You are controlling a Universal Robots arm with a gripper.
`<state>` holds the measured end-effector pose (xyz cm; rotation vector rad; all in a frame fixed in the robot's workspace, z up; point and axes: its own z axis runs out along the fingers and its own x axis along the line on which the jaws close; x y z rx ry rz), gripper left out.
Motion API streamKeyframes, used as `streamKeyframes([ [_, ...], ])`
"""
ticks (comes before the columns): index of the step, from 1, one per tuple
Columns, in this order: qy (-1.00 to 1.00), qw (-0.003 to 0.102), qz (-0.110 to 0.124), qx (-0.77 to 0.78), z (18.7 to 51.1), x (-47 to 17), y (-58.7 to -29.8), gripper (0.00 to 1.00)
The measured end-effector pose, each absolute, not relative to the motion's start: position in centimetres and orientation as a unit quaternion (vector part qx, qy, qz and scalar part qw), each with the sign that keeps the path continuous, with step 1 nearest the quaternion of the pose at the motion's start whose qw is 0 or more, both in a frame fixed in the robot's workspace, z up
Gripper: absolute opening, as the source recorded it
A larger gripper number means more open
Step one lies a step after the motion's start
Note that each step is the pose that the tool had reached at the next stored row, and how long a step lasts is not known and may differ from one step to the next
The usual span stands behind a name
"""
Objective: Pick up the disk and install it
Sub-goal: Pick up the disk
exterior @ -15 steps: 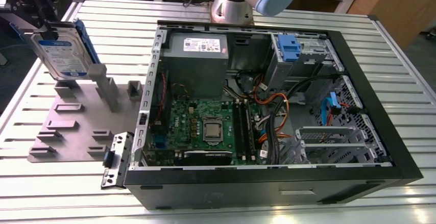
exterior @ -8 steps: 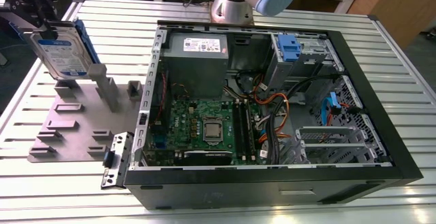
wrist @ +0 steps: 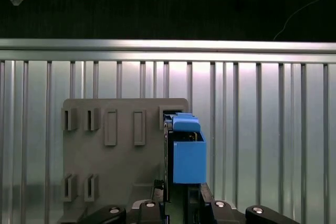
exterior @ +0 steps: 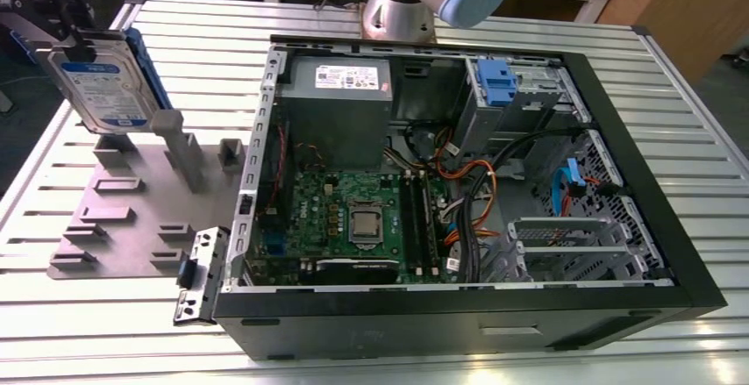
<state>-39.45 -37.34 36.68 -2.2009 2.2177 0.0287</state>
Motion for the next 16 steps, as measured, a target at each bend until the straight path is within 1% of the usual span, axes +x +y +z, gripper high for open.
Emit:
streamKeyframes([
  [10, 0.710, 0.008, 0.009, -0.704, 36.87, -39.45, -37.34, 0.35],
  [16, 0.710, 0.008, 0.009, -0.704, 37.54, -39.45, -37.34, 0.35],
])
